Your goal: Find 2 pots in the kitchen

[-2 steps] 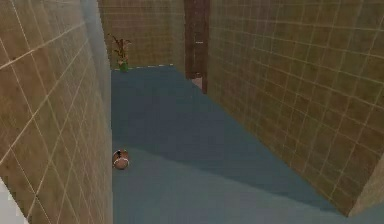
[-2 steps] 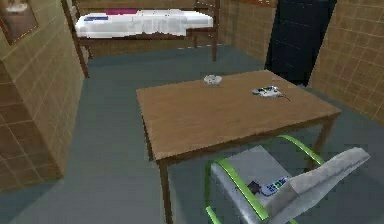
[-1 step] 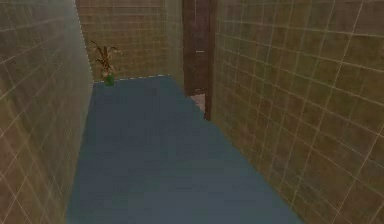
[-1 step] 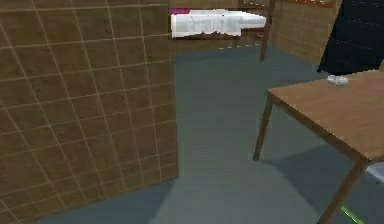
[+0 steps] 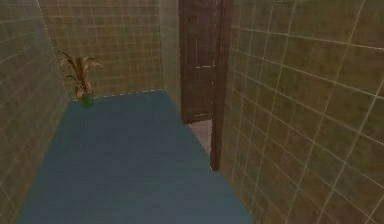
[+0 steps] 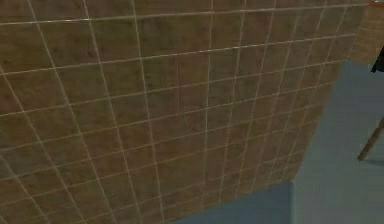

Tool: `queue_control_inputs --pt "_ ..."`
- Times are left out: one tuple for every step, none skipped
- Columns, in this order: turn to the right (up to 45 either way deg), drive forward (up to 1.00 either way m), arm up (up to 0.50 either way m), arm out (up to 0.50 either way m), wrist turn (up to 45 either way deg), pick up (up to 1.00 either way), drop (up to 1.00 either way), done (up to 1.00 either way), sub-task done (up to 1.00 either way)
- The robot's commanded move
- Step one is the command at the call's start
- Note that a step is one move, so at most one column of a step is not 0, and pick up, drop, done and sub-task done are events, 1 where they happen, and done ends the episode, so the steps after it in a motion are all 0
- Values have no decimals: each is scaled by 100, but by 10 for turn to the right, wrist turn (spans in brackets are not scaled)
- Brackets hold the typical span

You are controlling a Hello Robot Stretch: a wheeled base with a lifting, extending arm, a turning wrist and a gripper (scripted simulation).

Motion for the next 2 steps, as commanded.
queue_control_inputs --pt "-30 0 0 0 0 0 0 0 0" --pt "-120 0 0 0 0 0 0 0 0"
